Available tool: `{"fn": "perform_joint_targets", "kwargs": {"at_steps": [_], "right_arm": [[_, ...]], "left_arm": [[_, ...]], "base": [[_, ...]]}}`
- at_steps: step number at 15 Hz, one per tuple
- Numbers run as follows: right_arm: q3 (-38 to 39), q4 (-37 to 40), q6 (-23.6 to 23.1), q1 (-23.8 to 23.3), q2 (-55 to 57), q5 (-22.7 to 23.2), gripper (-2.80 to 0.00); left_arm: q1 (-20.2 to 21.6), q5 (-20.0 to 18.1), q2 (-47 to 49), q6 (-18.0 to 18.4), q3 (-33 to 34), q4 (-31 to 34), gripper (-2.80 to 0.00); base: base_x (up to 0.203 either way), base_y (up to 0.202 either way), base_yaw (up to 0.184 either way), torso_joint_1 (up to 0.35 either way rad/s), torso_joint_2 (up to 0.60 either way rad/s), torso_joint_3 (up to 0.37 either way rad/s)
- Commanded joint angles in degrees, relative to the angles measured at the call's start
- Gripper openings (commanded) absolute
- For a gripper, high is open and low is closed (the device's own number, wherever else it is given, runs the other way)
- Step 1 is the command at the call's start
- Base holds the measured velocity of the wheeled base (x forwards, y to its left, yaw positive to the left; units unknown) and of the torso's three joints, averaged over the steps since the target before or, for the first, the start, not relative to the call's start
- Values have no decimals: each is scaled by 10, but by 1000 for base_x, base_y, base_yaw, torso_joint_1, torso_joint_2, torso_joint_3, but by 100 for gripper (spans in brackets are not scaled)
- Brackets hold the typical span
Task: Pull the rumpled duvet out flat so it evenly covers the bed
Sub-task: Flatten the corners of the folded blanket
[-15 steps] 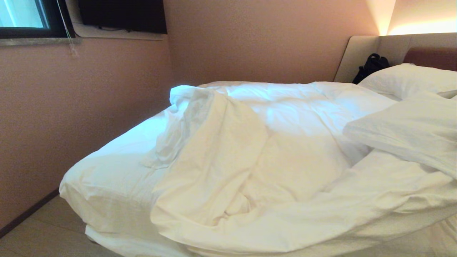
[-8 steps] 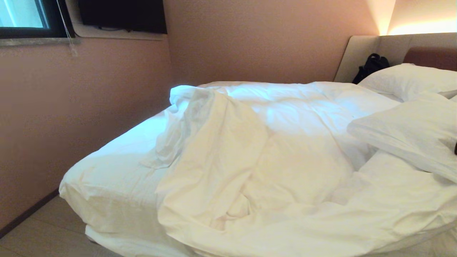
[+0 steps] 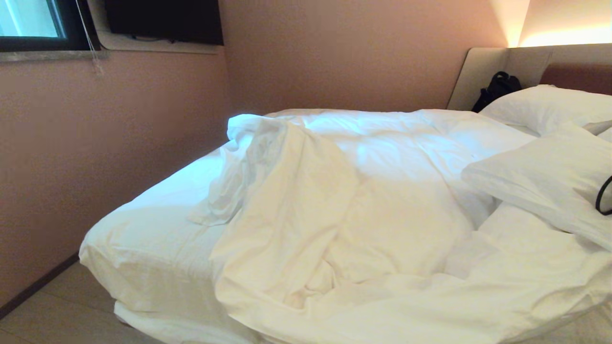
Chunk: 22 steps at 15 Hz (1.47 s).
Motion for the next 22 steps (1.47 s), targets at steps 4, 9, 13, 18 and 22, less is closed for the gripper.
{"fn": "perform_joint_targets", "kwargs": {"at_steps": [4, 9, 13, 18, 22], "right_arm": [[0, 0, -1, 8, 6, -6, 0], [1, 4, -2, 9, -8, -5, 0], [2, 2, 7, 10, -35, 7, 0], [36, 29, 29, 18, -75, 199, 0], [40, 111, 58, 17, -121, 425, 0]], "left_arm": [[0, 0, 0, 0, 0, 0, -280], [0, 0, 0, 0, 0, 0, -280], [0, 0, 0, 0, 0, 0, -280], [0, 0, 0, 0, 0, 0, -280], [0, 0, 0, 0, 0, 0, -280]], "base": [[0, 0, 0, 0, 0, 0], [0, 0, 0, 0, 0, 0], [0, 0, 0, 0, 0, 0], [0, 0, 0, 0, 0, 0], [0, 0, 0, 0, 0, 0]]}}
